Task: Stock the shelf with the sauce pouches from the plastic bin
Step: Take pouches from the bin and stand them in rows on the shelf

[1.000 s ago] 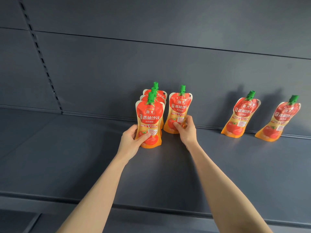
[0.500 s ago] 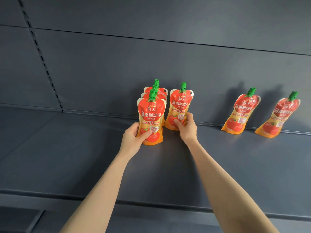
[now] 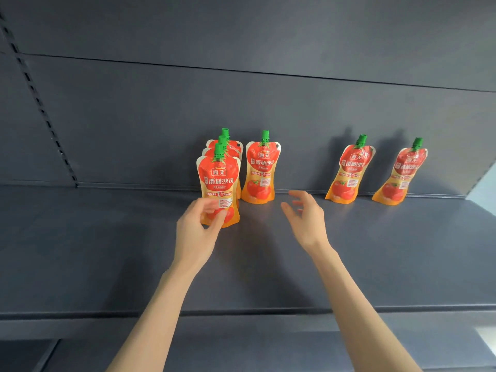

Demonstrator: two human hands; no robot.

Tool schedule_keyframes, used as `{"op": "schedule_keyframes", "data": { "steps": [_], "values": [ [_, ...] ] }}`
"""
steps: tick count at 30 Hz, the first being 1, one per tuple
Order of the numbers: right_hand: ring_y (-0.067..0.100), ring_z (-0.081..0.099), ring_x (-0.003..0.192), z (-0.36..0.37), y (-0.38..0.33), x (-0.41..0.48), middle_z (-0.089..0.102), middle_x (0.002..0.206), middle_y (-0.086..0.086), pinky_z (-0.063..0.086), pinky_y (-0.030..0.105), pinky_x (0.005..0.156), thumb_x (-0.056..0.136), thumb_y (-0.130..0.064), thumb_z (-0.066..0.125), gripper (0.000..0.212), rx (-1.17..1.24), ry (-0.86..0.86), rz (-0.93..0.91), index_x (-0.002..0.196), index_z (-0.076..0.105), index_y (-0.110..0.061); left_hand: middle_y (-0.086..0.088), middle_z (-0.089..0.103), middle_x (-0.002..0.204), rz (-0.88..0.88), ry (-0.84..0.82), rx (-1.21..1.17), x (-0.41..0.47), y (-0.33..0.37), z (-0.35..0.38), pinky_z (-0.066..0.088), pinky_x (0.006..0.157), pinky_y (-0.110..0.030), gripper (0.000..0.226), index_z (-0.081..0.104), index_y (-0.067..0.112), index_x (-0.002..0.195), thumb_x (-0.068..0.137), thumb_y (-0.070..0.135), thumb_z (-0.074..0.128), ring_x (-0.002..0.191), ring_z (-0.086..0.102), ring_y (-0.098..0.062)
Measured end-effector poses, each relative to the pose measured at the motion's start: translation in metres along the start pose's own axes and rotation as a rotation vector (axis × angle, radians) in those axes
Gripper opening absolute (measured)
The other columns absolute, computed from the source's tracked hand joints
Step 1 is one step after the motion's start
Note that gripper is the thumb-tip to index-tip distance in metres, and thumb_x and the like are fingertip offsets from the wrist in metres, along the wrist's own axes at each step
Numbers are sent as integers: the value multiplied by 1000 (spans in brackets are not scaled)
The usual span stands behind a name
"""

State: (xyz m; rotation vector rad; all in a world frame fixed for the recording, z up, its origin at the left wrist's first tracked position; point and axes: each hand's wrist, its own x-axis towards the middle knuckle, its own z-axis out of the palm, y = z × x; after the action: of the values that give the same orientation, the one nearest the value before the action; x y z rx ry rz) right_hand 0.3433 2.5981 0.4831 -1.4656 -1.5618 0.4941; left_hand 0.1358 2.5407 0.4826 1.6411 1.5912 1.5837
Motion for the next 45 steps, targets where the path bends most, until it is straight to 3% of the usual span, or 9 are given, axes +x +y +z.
{"op": "schedule_keyframes", "data": {
  "steps": [5,7,10,15,20,26,30,38,45],
  "values": [
    [16,61,98,-68,4,-61,66,105,2,50,32,88,91,-18,60,21,47,73,31,110,62,-12,10,66,92,100,-208,-23,-37,56,33,43,76,-5,18,63,16,103,85,17,65,89,60,3],
    [13,61,95,-96,14,-93,65,103,-2,50,29,85,91,-19,60,18,4,96,41,108,63,-13,12,67,91,131,-298,-9,-61,72,53,45,79,-11,18,63,18,104,86,20,65,89,61,1],
    [11,61,93,-146,44,-152,65,102,-5,48,26,82,91,-20,59,16,-73,145,88,106,64,-14,11,68,90,146,-446,-28,-116,96,93,43,80,-9,16,63,20,103,86,21,64,89,61,1],
    [13,63,90,-235,117,-275,67,102,-6,51,32,82,92,-20,57,16,-165,208,330,105,65,-18,12,68,86,116,-713,-70,-244,126,168,46,78,-12,13,65,18,98,85,18,65,87,60,0],
    [17,64,95,-308,182,-387,69,103,0,51,34,84,92,-20,55,17,-265,241,542,105,65,-18,8,69,83,13,-974,-93,-368,145,237,43,70,-6,11,65,18,96,86,17,65,80,61,1],
    [17,65,94,-373,236,-451,71,102,-1,52,38,84,92,-23,58,16,-243,340,760,104,66,-16,13,66,88,11,-1208,-52,-441,177,307,42,70,-4,14,63,23,101,87,22,62,84,60,3],
    [14,64,90,-400,286,-455,70,100,-2,45,24,75,92,-21,59,18,-206,371,838,105,67,-13,14,65,87,-16,-1276,-22,-462,176,367,40,68,-2,12,63,22,100,88,20,62,82,58,5],
    [16,66,91,-424,425,-435,70,99,1,54,40,82,93,-24,56,19,-32,302,1093,106,65,-14,15,63,87,-287,-1383,120,-510,122,504,41,67,-7,9,59,28,96,90,21,59,85,58,1],
    [13,63,88,-414,546,-429,65,94,-5,54,28,75,94,-20,54,19,39,219,1274,106,65,-11,2,62,96,-597,-1380,299,-561,44,595,43,69,-19,14,58,16,104,91,21,57,90,58,-13]
  ]
}}
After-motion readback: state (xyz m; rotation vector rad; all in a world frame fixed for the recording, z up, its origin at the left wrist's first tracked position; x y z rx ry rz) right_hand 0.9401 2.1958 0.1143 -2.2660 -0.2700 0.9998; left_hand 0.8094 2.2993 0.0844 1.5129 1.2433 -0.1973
